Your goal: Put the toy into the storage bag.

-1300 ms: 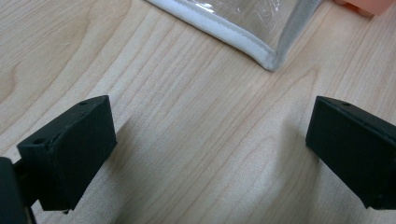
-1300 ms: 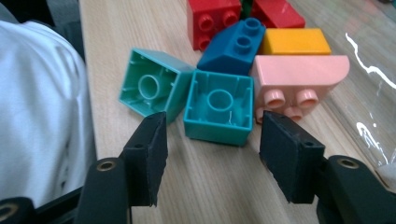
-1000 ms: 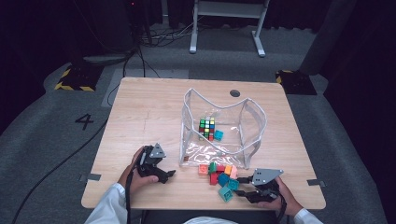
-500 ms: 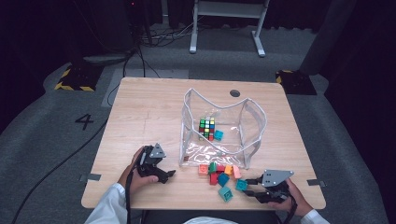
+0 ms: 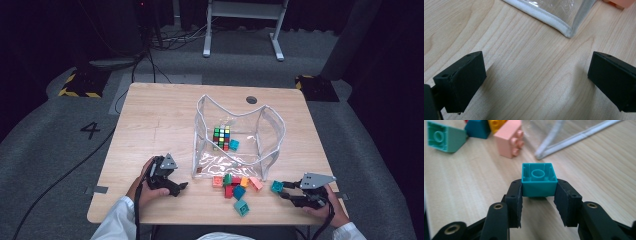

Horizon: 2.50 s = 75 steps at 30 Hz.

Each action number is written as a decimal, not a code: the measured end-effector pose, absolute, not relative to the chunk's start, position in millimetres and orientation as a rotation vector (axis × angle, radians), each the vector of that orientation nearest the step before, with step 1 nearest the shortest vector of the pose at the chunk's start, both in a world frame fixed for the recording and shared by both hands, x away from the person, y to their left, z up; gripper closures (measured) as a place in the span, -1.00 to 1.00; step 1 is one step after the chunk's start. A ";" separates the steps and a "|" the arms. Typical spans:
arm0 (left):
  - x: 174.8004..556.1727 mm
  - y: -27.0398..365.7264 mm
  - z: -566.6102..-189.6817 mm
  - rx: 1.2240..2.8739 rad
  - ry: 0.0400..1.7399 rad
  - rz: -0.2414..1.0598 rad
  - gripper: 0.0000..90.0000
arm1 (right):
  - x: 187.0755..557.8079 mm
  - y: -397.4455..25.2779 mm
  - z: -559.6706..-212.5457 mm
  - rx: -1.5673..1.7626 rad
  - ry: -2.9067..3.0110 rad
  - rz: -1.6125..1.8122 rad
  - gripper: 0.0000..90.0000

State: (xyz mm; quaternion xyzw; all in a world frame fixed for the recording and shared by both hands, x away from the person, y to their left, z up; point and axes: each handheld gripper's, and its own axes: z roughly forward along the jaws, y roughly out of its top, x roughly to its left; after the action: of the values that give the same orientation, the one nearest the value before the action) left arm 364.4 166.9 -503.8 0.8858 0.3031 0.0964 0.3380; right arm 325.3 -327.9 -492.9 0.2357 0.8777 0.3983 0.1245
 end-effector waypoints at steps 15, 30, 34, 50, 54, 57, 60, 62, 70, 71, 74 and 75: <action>364.4 166.9 -503.9 2.307 0.790 0.251 -0.96 | 335.2 -323.2 -497.2 0.779 2.512 1.146 0.08; 364.8 166.8 -503.9 2.312 0.784 0.246 -0.97 | 346.3 -345.0 -466.9 0.866 2.316 1.231 0.31; 364.8 166.8 -503.9 2.312 0.784 0.246 -0.97 | 353.5 -348.1 -442.4 0.841 2.261 1.268 0.31; 364.9 166.9 -503.8 2.313 0.783 0.248 -0.97 | 396.5 -339.0 -326.6 0.730 2.151 1.343 0.31; 365.0 166.8 -503.6 2.316 0.784 0.250 -0.97 | 407.1 -326.1 -308.9 0.694 2.172 1.323 0.31; 365.3 166.8 -503.4 2.318 0.782 0.252 -0.98 | 415.1 -312.8 -301.9 0.656 2.211 1.319 0.31; 365.2 166.8 -503.5 2.318 0.782 0.249 -0.97 | 422.2 -299.3 -299.3 0.617 2.248 1.284 0.31; 365.3 166.8 -503.4 2.318 0.782 0.251 -0.98 | 427.6 -290.7 -298.9 0.598 2.263 1.260 0.31; 365.2 166.8 -503.5 2.318 0.782 0.249 -0.97 | 443.7 -258.1 -297.2 0.513 2.329 1.281 0.31; 365.2 166.8 -503.5 2.318 0.782 0.250 -0.98 | 445.9 -255.0 -297.7 0.492 2.332 1.276 0.31; 365.3 166.9 -503.4 2.319 0.781 0.252 -0.97 | 451.2 -243.0 -300.6 0.449 2.383 1.248 0.31; 365.3 166.9 -503.4 2.319 0.781 0.252 -0.98 | 452.4 -239.6 -301.6 0.433 2.402 1.233 0.31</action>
State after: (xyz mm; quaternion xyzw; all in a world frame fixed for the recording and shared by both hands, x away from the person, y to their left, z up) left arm 365.3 166.9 -503.4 0.8884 0.2994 0.0966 0.3344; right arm 452.4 -239.6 -301.6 0.1552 0.8603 0.4416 0.2019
